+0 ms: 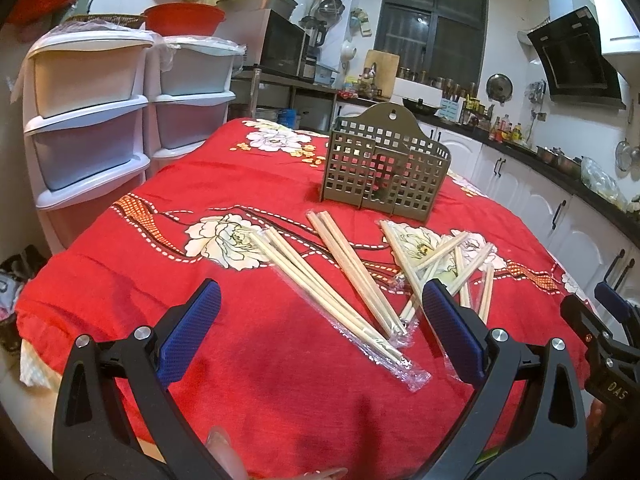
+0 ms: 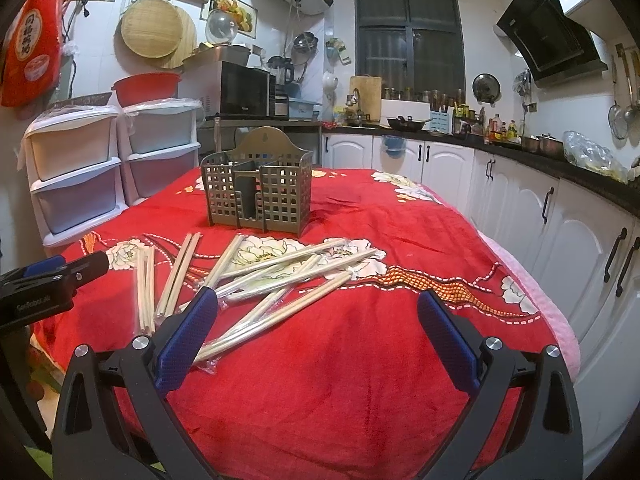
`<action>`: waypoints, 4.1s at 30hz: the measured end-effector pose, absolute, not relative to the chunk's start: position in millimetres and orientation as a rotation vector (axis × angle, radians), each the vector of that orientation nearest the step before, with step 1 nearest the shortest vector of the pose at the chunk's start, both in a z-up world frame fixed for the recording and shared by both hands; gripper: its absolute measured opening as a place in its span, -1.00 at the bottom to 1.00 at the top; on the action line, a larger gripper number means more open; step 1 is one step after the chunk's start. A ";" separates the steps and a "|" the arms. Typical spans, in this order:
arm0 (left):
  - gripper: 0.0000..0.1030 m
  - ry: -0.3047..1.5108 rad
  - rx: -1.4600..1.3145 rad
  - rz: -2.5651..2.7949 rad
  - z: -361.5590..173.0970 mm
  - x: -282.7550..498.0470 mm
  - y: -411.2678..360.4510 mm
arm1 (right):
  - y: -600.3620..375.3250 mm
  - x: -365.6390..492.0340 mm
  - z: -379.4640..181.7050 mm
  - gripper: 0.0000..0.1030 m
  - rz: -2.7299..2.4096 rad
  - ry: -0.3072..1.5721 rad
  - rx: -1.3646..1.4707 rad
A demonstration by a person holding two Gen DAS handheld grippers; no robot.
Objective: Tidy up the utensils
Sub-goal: 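Lower the left tool toward the loose chopsticks while the right tool approaches them too, then close the left tool on one chopstick while the right tool grasps another chopstick, then carry both held chopsticks up and lower them into the grey-green caddy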
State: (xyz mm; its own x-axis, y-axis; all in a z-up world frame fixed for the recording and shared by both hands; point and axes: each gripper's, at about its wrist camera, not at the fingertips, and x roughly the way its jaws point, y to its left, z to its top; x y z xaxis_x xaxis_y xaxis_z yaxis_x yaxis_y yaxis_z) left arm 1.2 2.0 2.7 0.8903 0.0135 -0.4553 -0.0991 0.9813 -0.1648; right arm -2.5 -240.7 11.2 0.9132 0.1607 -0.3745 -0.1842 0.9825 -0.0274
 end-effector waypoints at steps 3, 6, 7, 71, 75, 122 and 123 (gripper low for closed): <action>0.80 0.465 -0.206 0.070 3.5 1.6 8.3 | -240.4 1.3 11.4 0.88 0.187 0.390 -0.066; 0.80 0.460 -0.224 0.099 5.0 2.6 19.8 | -236.7 9.6 11.3 0.88 0.210 0.411 -0.075; 0.80 0.463 -0.228 0.104 4.4 2.9 21.4 | -235.8 10.3 10.4 0.88 0.214 0.415 -0.079; -0.81 0.814 -0.737 -0.029 -54.4 142.3 126.2 | -253.6 241.0 -11.5 0.15 0.378 0.994 0.259; -0.81 0.817 -0.718 -0.027 -53.2 146.2 126.5 | -253.4 251.9 -15.4 0.10 0.354 1.013 0.270; -0.97 0.628 -0.511 -0.095 56.9 147.4 107.0 | -234.7 217.6 75.6 -0.97 0.456 0.613 0.140; -0.97 0.618 -0.505 -0.098 61.7 147.0 105.3 | -234.0 215.3 77.8 -0.97 0.461 0.608 0.140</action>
State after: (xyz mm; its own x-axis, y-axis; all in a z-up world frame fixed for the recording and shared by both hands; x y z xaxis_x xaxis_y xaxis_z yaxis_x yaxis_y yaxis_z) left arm 147.0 105.3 61.7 0.8143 -0.2354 -0.5305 -0.0602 0.8749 -0.4806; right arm 215.3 -234.0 77.8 0.7234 0.4563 -0.5181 -0.3753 0.8898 0.2596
